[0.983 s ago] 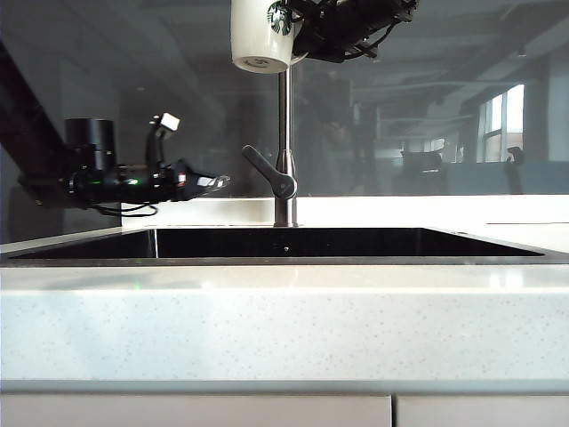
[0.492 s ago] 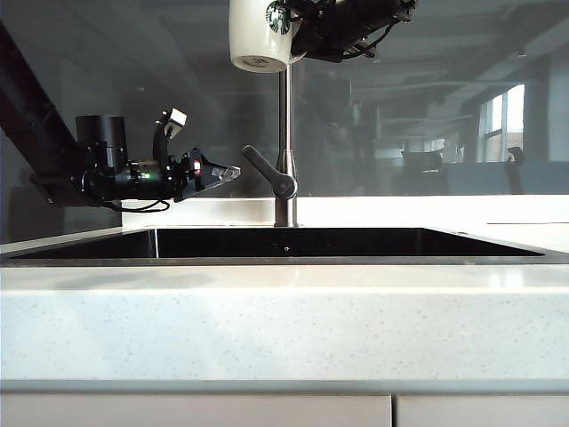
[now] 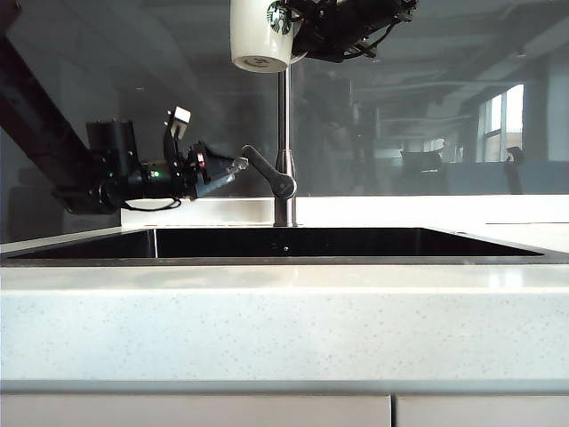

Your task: Pick up the mug next to the sink, go to the faucet to get some water, pour the water into the sink, and finally put the mug back to its place.

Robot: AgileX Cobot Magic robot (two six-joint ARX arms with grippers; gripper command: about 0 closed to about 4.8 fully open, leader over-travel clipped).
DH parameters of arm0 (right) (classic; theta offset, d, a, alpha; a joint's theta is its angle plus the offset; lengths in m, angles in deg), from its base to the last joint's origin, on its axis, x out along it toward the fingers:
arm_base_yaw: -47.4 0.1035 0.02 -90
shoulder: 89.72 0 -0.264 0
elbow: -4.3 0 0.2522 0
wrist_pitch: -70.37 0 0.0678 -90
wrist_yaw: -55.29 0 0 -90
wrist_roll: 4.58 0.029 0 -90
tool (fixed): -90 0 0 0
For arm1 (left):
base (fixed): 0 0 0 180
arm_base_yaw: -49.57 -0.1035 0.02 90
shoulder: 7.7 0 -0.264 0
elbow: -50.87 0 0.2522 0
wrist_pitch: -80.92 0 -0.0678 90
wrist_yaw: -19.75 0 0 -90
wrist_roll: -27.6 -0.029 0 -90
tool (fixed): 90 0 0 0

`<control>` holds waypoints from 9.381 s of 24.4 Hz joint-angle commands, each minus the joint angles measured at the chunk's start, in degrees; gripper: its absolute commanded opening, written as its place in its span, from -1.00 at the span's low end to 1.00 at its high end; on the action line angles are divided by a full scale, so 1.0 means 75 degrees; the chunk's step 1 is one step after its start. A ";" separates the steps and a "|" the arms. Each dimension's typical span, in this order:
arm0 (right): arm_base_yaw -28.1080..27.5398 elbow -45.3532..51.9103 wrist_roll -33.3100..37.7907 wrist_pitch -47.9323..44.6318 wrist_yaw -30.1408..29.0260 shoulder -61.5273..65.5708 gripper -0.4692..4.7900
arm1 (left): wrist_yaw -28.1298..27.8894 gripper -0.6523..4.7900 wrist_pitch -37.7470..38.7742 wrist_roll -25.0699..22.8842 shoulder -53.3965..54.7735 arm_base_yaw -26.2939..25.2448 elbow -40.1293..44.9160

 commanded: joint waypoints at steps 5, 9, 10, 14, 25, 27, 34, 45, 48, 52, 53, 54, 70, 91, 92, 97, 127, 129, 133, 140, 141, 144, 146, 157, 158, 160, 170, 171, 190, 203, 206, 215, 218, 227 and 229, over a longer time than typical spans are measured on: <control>0.0020 -0.0096 0.0117 -0.0440 -0.0210 -0.0166 -0.84 | 0.0114 1.00 -0.0420 0.0207 0.0032 0.0358 -0.0326; 0.0020 -0.0093 0.0117 -0.0434 -0.0219 -0.0166 -0.84 | -0.0291 1.00 -0.0393 0.0210 0.0032 0.0533 -0.0560; 0.0020 -0.0093 0.0117 -0.0431 -0.0219 -0.0166 -0.84 | -0.0283 1.00 -0.0393 0.0213 0.0032 0.0554 -0.0595; 0.0020 -0.0093 0.0117 -0.0431 -0.0239 -0.0166 -0.84 | -0.0221 1.00 -0.0399 0.0326 0.0032 0.0583 -0.0635; 0.0017 -0.0093 0.0114 -0.0434 -0.0230 -0.0166 -0.84 | 0.1262 1.00 -0.1833 0.2025 0.0029 0.0565 -0.0632; 0.0009 -0.0093 0.0087 -0.0437 -0.0221 -0.0166 -0.84 | 0.1501 1.00 -0.2092 0.2346 0.0029 0.0527 -0.0635; 0.0009 -0.0093 0.0087 -0.0434 -0.0201 -0.0166 -0.84 | 0.1734 1.00 -0.2142 0.2506 0.0029 0.0455 -0.0632; 0.0009 -0.0093 0.0090 -0.0425 -0.0207 -0.0166 -0.84 | 0.1209 1.00 -0.2133 0.2028 0.0029 0.0458 -0.0632; 0.0009 -0.0093 0.0090 -0.0376 -0.0207 -0.0166 -0.84 | 0.1151 1.00 -0.2107 0.1833 0.0029 0.0455 -0.0632; 0.0009 -0.0093 0.0090 -0.0227 -0.0207 -0.0166 -0.84 | 0.0848 1.00 -0.1585 0.1262 0.0029 0.0458 -0.0632; 0.0009 -0.0093 0.0090 -0.0213 -0.0207 -0.0166 -0.84 | 0.0734 1.00 -0.1393 0.1093 0.0029 0.0458 -0.0632; 0.0009 -0.0093 0.0090 -0.0210 -0.0207 -0.0166 -0.84 | 0.0629 1.00 -0.1239 0.0935 0.0029 0.0458 -0.0632; 0.0009 -0.0093 0.0090 -0.0216 -0.0204 -0.0166 -0.84 | -0.0673 1.00 0.0137 -0.0749 0.0029 0.0463 -0.0632; 0.0009 -0.0093 0.0090 -0.0204 -0.0207 -0.0166 -0.84 | -0.1524 1.00 0.1099 -0.1763 0.0032 0.0533 -0.0632; 0.0009 -0.0093 0.0090 -0.0204 -0.0207 -0.0166 -0.84 | -0.1594 1.00 0.1093 -0.1772 0.0032 0.0533 -0.0632; 0.0009 -0.0093 0.0087 -0.0154 -0.0204 -0.0166 -0.84 | -0.2308 0.85 0.1131 -0.2090 0.0032 0.0527 -0.0632; -0.0571 -0.0090 -0.0930 0.1399 0.0041 -0.0513 -0.84 | 0.1912 0.43 -0.1955 0.2888 -0.0455 -0.0766 -0.0632; -0.0659 -0.0090 -0.1411 0.1990 0.0551 -0.0694 -0.84 | 0.2043 -0.18 -0.4065 0.4491 -0.0455 -0.0810 -0.0632; -0.0941 -0.0087 -0.1486 0.2611 0.0490 -0.0973 -0.84 | 0.2614 -0.78 -0.4412 0.5592 -0.0589 -0.0924 -0.0632; -0.1224 -0.0079 -0.2786 0.3503 0.0924 -0.1317 -0.84 | 0.2722 -0.78 -0.4412 0.5718 -0.1052 -0.0854 -0.0629; -0.1204 -0.0079 -0.3299 0.3759 0.1309 -0.1390 -0.84 | 0.2801 -0.78 -0.4412 0.5694 -0.1154 -0.0831 -0.0632; -0.1154 -0.0079 -0.4022 0.4106 0.2075 -0.1393 -0.84 | 0.2850 -0.78 -0.4412 0.5709 -0.1268 -0.0781 -0.0632; -0.1128 -0.0079 -0.4368 0.4243 0.2445 -0.1396 -0.84 | 0.2827 -0.78 -0.4412 0.5872 -0.1308 -0.0749 -0.0632; -0.0452 -0.0082 -0.7242 0.4057 0.4642 -0.1396 -0.84 | 0.3016 -0.78 -0.4412 0.5960 -0.1323 -0.0702 -0.0632; -0.0385 -0.0082 -0.7609 0.3978 0.4809 -0.1396 -0.84 | 0.3025 -0.78 -0.4412 0.6018 -0.1323 -0.0702 -0.0632; -0.0274 -0.0082 -0.8160 0.3841 0.5010 -0.1396 -0.84 | 0.3121 -0.78 -0.4412 0.6076 -0.1323 -0.0705 -0.0632; 0.0216 -0.0082 -1.0407 0.3448 0.5721 -0.1443 -0.84 | 0.3188 -0.78 -0.4412 0.6356 -0.1323 -0.0702 -0.0632; 0.0219 -0.0082 -1.0555 0.3395 0.5727 -0.1448 -0.84 | 0.3217 -0.78 -0.4412 0.6359 -0.1323 -0.0702 -0.0632; 0.0589 -0.0082 -1.3379 0.4030 0.5120 -0.2174 -0.84 | 0.3363 -0.78 -0.4409 0.6703 -0.1399 -0.0612 -0.0632; 0.0583 -0.0079 -1.3615 0.4010 0.5112 -0.2200 -0.84 | 0.3375 -0.78 -0.4409 0.6752 -0.1408 -0.0627 -0.0632; 0.0562 -0.0079 -1.2426 0.3981 0.5109 -0.2200 -0.84 | 0.3392 -0.78 -0.4409 0.6761 -0.1408 -0.0627 -0.0632; -0.0219 -0.0079 -0.6277 0.5018 0.3841 -0.2209 -0.84 | 0.3392 -0.78 -0.4409 0.6959 -0.1448 -0.0615 -0.0632; -0.0734 0.0189 -0.4733 0.5266 0.2550 -0.2250 -0.84 | 0.3383 -0.78 -0.4409 0.7003 -0.1483 -0.0624 -0.0632; -0.2430 0.3552 -0.2413 0.2372 0.0408 -0.3351 -0.84 | 0.3386 -0.78 -0.4409 0.6985 -0.1638 -0.0627 -0.0632; -0.2789 0.4663 -0.1883 0.1102 0.0189 -0.3736 -0.84 | 0.3386 -0.78 -0.4409 0.6983 -0.1638 -0.0627 -0.0632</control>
